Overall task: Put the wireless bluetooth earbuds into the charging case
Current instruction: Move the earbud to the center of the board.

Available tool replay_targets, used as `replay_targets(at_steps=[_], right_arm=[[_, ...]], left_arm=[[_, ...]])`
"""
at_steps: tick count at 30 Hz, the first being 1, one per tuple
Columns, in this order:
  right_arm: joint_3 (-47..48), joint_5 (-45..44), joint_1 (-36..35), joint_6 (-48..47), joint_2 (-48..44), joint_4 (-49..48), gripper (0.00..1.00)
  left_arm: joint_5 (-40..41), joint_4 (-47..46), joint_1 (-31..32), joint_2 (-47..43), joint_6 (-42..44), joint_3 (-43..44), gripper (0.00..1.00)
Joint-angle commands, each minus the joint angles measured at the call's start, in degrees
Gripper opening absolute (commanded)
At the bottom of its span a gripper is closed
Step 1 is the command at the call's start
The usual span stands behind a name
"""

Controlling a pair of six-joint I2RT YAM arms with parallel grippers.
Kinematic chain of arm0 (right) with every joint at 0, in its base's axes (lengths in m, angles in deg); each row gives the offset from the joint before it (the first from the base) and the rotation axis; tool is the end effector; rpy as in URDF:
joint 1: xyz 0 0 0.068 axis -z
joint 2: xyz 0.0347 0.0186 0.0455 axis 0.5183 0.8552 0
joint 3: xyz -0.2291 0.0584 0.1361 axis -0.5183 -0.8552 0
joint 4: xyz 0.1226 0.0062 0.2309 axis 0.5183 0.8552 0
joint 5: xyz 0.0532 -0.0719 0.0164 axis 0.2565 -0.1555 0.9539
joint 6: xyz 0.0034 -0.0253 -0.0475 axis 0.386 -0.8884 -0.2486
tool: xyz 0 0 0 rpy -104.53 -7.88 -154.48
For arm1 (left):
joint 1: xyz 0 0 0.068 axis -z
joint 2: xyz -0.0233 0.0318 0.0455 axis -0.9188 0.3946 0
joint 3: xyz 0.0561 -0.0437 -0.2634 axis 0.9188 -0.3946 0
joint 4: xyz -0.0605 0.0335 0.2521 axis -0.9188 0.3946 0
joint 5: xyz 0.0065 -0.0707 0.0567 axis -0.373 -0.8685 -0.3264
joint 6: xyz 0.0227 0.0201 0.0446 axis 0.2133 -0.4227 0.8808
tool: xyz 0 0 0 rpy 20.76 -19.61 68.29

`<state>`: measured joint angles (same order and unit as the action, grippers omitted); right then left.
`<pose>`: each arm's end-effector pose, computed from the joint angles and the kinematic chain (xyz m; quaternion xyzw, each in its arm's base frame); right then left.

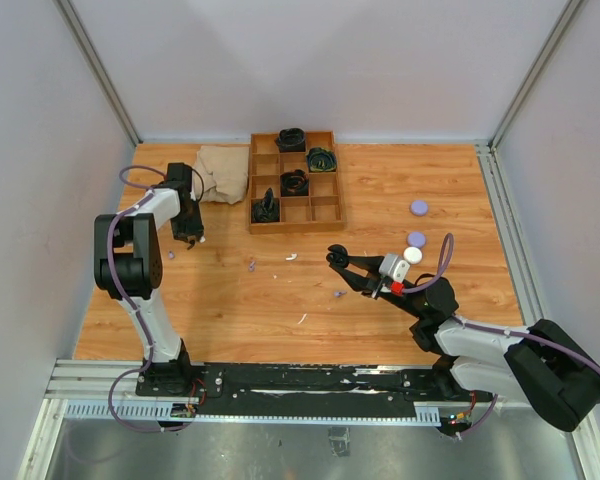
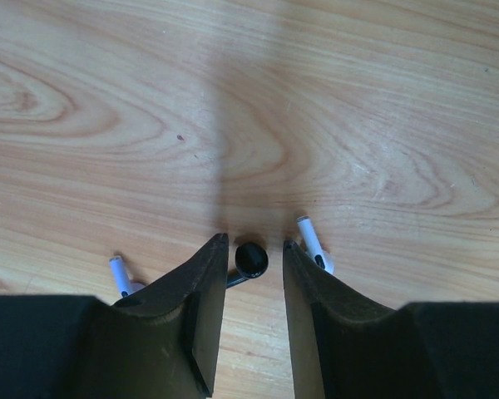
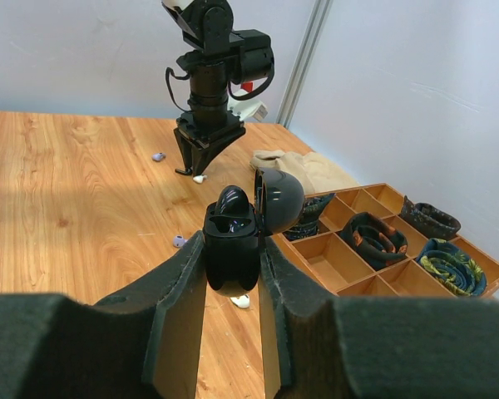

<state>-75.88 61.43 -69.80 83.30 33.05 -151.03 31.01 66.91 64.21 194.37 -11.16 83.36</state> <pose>0.1352 0.1289 0.2239 -0.3793 0.4136 0.3596 0.7455 0.3744 0.0228 0.1656 -0.1192 0.9723 0.0721 0.1875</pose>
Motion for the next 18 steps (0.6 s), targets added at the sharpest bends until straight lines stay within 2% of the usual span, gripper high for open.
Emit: replay_targets(at_steps=[1,12,18], right_arm=[[-0.06,-0.07,-0.50,-0.74,0.17,-1.52,0.01],[0.01,0.20,-0.52,-0.33,0.33,-1.61,0.01],[0.07,0.21,-0.52,-0.15,0.52,-1.81,0.01]], left_arm=[[-1.50,1.94,-0.44,1.76,0.54,0.85,0.38],[-3.92,2.86,-0.40,1.53,0.03,-0.28,0.38],[-4.74,3.07,-0.44,1.38,-0.39,-0.70,0.32]])
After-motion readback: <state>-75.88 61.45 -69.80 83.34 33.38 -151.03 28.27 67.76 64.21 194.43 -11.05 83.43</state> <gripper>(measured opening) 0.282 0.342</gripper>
